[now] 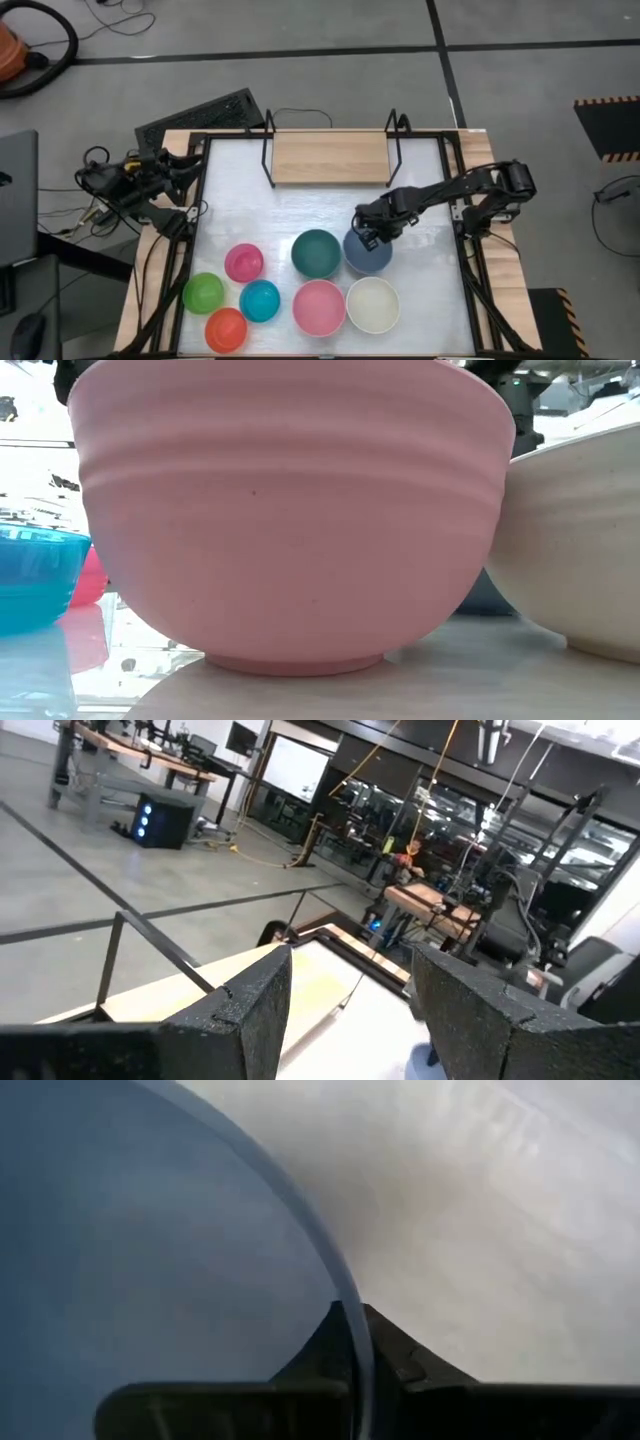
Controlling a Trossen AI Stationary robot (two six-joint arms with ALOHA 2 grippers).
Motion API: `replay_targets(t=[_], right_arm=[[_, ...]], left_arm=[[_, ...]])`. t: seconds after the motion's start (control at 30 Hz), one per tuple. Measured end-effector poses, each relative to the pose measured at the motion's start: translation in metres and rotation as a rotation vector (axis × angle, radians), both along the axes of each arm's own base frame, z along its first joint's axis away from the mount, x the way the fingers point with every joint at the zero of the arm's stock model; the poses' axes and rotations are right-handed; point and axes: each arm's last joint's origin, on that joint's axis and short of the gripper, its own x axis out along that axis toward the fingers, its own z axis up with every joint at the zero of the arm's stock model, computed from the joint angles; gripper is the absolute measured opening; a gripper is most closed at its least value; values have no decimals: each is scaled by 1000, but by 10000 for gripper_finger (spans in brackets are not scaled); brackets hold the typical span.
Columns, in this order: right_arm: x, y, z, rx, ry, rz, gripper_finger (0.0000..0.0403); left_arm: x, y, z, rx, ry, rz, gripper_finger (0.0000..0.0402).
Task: Place and stack bowls onto a shelf
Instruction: Put the large blue bowl on the shelf
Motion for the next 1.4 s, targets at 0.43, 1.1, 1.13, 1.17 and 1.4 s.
replay_targets(t=[0.43,1.1,1.13,1.17,1.4], right_arm=[[-17,-61,123,-131,-333,-64,24],[15,-263,169,-252,-531,-33,24],[20,-271,157,-218,-504,-24,24],[24,-277,146,-185,-471,-17,24],[33,-295,90,-2,-220,54,24]], left_arm=[[0,1,-2,13,27,30,195],[-1,2,-2,2,29,102,195],[-1,2,-2,2,29,106,195],[-1,2,-2,2,29,106,195],[-1,2,-5,16,54,109,195]])
